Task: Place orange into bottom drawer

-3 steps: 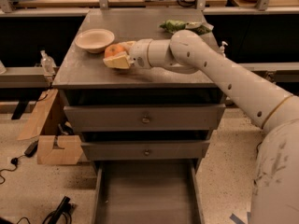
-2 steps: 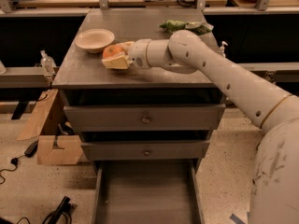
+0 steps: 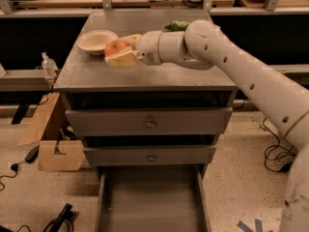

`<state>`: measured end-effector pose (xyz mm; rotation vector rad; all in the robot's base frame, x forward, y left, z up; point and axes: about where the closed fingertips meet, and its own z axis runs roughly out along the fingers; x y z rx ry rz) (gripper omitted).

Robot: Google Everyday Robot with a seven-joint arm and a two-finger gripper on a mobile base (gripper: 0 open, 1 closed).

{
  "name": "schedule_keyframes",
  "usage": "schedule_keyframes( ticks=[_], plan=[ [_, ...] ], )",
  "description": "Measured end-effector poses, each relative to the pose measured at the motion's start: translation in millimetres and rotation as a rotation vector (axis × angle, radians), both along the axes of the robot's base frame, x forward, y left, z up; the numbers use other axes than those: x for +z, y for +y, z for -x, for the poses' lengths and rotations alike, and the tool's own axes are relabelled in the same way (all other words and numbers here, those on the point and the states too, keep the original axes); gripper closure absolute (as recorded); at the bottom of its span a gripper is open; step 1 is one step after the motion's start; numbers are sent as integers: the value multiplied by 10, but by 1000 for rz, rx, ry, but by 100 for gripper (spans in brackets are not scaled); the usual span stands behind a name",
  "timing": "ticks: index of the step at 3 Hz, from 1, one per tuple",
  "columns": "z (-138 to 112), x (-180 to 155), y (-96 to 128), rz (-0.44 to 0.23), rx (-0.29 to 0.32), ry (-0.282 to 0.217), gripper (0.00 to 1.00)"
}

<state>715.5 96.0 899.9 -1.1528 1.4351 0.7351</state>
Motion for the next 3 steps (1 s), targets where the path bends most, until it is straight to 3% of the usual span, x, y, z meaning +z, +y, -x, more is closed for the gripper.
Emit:
schedule_keyframes(
  ticks=[1, 2, 3],
  plan=[
    [451, 381, -190, -27, 28, -66, 100],
    [1091, 213, -378, -28, 37, -55, 100],
    [1524, -560, -833, 32, -22, 56, 100]
  ],
)
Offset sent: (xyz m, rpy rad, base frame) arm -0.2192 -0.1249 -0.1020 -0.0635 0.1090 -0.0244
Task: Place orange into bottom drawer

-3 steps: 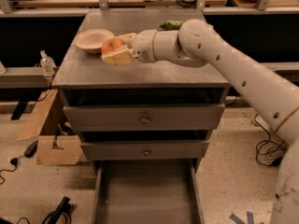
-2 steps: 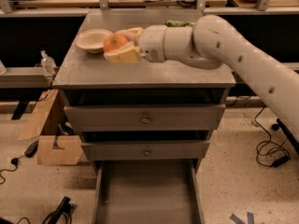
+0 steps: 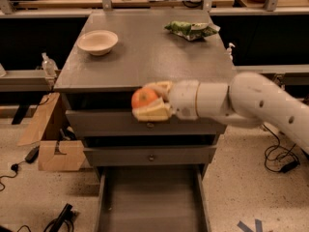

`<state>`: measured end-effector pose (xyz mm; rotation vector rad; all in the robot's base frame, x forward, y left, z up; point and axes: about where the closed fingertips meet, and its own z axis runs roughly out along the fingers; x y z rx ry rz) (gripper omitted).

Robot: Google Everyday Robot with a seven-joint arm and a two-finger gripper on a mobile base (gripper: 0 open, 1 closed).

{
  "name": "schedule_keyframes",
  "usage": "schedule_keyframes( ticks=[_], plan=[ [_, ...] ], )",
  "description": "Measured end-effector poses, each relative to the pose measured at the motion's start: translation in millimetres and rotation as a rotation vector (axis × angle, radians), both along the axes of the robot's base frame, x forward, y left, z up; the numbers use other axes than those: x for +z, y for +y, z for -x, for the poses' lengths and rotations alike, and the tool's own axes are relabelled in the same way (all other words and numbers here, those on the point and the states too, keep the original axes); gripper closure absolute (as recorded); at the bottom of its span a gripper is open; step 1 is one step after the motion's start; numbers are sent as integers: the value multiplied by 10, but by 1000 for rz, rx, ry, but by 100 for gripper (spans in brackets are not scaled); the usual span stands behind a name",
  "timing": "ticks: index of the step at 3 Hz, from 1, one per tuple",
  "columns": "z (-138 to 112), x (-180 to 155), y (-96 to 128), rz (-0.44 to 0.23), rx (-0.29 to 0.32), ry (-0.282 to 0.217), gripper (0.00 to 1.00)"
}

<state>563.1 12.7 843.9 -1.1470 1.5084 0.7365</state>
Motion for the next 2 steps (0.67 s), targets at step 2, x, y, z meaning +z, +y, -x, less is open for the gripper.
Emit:
schedule_keyframes(
  ticks=[2],
  plan=[
    [627, -1157, -36, 78, 27, 171, 100]
  ],
)
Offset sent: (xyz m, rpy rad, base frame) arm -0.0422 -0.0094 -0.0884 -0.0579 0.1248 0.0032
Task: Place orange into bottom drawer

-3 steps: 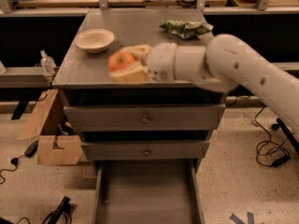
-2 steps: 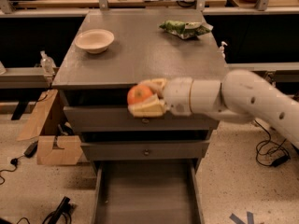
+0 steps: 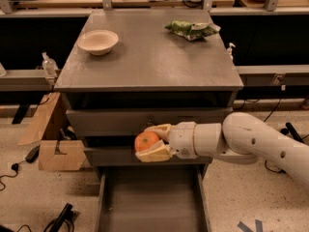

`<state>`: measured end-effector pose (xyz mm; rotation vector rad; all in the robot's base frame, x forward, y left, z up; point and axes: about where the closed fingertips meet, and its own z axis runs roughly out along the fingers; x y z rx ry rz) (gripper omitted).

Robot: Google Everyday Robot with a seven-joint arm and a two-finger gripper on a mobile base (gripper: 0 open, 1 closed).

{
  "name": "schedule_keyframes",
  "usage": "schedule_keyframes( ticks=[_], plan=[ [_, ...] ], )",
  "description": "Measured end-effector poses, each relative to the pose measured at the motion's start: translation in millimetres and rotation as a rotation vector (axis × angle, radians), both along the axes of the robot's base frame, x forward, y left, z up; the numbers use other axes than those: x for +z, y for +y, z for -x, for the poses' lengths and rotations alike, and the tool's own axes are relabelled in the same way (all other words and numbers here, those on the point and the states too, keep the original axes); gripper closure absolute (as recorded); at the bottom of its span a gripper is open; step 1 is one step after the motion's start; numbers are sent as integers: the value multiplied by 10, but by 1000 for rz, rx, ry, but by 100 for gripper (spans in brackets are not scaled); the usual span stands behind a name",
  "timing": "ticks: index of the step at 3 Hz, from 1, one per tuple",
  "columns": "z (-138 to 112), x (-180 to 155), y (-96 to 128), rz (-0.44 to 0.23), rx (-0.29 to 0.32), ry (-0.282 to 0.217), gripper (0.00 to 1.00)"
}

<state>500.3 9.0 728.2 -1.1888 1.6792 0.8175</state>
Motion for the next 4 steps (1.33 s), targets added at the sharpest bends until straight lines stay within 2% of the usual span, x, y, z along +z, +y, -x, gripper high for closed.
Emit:
schedule_keyframes(
  ticks=[1, 2, 3, 4],
  plan=[
    [0, 0, 0, 0, 0, 0, 100],
    [-72, -279, 122, -41, 15, 11, 100],
    [-167, -775, 324, -113, 40, -24, 100],
    [-194, -1560, 495, -170, 92, -123, 100]
  ],
)
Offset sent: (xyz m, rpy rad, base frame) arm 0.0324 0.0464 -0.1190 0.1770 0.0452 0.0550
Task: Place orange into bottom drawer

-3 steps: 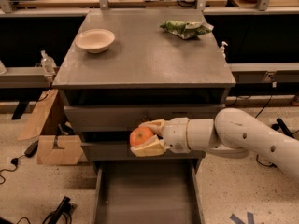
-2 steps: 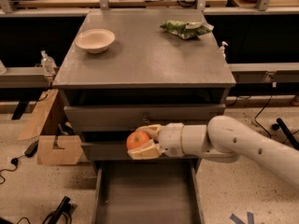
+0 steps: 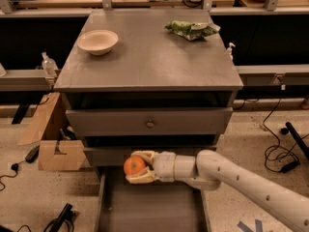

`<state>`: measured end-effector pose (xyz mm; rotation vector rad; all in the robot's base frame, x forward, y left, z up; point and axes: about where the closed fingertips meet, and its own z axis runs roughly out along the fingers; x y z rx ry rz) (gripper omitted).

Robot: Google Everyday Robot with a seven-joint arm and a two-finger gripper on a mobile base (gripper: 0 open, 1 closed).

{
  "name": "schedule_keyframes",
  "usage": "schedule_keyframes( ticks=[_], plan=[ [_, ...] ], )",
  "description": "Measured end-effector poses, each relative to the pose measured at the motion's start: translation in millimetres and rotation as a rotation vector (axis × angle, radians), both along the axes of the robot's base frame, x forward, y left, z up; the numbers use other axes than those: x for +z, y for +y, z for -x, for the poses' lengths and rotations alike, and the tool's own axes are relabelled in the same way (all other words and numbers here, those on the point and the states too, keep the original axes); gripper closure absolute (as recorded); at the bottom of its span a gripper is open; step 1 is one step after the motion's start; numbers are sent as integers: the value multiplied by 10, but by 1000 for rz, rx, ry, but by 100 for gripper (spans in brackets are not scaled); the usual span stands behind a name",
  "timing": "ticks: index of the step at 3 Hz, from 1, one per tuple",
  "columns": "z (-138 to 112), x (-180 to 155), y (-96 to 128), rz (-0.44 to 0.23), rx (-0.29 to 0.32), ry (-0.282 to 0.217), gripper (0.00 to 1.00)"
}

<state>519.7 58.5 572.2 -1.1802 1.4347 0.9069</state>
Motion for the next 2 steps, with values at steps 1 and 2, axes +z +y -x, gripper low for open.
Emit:
schedule_keyframes(
  ticks=[1, 2],
  plan=[
    [45, -633, 53, 38, 33, -6, 100],
    [134, -1349, 96, 109, 69, 73, 100]
  ],
)
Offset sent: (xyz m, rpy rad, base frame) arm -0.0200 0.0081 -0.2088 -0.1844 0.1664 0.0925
